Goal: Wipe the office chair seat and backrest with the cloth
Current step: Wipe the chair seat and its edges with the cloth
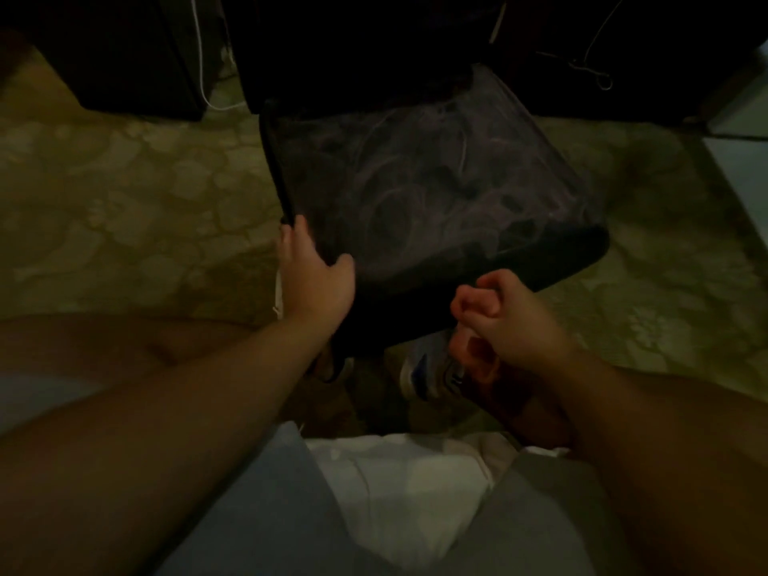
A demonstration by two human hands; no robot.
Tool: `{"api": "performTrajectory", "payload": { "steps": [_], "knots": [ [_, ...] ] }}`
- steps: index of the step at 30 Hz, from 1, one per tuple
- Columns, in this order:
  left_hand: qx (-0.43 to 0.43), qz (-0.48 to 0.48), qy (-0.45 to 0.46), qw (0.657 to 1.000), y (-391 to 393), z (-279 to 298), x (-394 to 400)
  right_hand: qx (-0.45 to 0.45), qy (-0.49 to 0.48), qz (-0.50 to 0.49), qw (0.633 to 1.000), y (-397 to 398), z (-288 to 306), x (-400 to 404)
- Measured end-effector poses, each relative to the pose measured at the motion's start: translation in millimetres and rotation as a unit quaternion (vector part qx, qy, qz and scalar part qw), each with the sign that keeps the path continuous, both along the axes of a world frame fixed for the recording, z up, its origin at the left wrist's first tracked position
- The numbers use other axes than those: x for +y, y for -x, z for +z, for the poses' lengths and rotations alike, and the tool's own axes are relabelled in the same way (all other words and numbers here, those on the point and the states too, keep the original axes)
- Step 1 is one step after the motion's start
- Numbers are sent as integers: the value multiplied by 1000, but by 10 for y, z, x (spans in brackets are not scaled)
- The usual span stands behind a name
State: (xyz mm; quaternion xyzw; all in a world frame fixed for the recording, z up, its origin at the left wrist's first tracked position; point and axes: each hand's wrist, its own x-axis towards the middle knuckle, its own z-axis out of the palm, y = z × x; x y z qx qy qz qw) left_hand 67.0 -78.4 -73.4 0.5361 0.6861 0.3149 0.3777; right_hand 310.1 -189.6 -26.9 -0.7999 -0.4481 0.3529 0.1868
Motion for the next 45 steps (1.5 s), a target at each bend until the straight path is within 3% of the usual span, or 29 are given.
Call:
{"api": "performTrajectory", "payload": {
  "steps": [2,5,7,10,12,14,16,20,25,27,29,31,33,37,40,42,45],
  "knots": [
    [78,-93,-102,987,-89,163,-287,0,-5,13,1000,13,-2,-23],
    [102,-233,-190,948,-160,165,-607,31,-31,-4,999,-1,31,-44],
    [79,-300,-143,940,-240,140,-726,34,-56,-45,997,-35,86,-39],
    [47,-368,45,928,-412,63,-829,41,-74,-102,991,-121,111,-39],
    [-31,-329,209,920,-509,2,-838,54,-74,-118,989,-147,119,-54],
    [-152,-201,350,902,-575,-15,-831,67,-75,-126,987,-141,120,-62],
    [-249,-110,394,878,-562,-30,-784,92,-71,-125,985,-99,103,-62],
    [-339,-22,388,856,-463,-118,-651,207,-79,-186,957,-10,1,-92],
    [-381,51,329,863,-331,-215,-519,356,-142,-374,845,-320,-2,-50],
    [-353,59,291,887,-237,-209,-514,383,-183,-418,803,-503,-22,-19],
    [-241,18,252,937,-114,-263,-536,362,-200,-451,791,-586,-37,-36],
    [-134,-63,206,967,-24,-252,-630,343,-186,-419,820,-477,36,-49],
    [-104,-121,173,972,-18,-224,-731,310,-188,-394,844,-280,140,-38],
    [-152,-159,191,957,-124,-241,-780,263,-208,-283,899,182,320,-135],
    [-202,-123,218,947,-142,-281,-667,237,-124,-183,946,535,296,-320],
    [-231,-100,210,945,-77,-275,-600,243,-80,-189,948,731,159,-428],
    [-220,-93,205,949,-18,-293,-539,302,-15,-269,915,886,-126,-456]
  ]
}}
